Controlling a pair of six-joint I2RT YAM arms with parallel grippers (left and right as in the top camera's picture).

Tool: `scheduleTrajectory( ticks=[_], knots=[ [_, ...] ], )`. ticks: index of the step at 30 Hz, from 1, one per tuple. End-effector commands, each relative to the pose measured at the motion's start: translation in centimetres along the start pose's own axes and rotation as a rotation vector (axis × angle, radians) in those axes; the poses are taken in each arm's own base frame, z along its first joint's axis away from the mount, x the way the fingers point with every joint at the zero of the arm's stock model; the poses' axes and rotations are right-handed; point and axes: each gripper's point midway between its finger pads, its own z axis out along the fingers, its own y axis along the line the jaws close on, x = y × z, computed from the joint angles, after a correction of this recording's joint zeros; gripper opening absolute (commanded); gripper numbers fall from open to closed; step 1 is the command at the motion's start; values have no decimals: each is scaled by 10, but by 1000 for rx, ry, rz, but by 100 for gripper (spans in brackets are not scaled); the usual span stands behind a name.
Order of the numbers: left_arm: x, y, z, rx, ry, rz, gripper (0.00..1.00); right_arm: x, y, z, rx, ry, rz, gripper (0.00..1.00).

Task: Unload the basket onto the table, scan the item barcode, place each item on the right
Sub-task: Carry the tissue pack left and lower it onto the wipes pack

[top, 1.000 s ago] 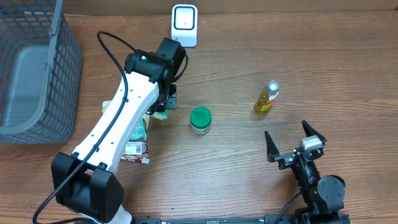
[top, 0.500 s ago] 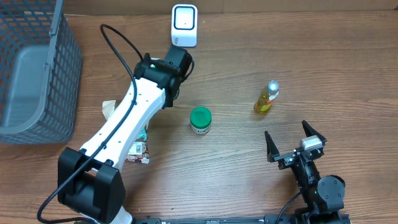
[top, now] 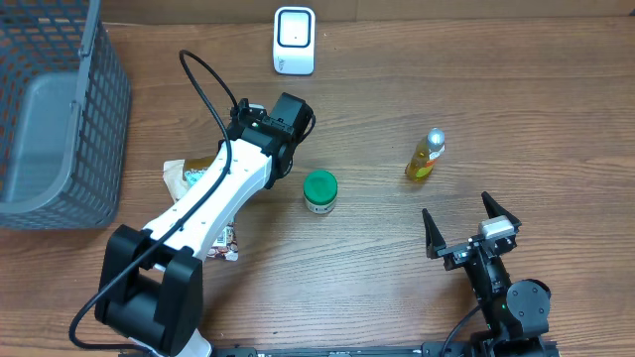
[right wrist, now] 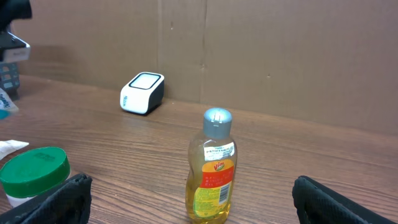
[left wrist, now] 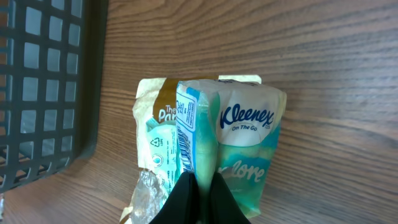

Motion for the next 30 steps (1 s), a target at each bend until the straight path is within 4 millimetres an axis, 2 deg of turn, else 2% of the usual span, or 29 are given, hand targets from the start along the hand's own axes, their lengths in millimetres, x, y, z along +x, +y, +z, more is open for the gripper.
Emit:
scheduleTrajectory(
  ticks=[1,13,30],
  knots=[
    [3,-5,11,-38,7,51,4,2,-2,0,9,-3,2,100],
    [24,-24,43,-80,99,131,5,2,-2,0,9,-3,2,100],
    [28,-34,45,-22,122,144,4,2,-2,0,9,-3,2,100]
  ],
)
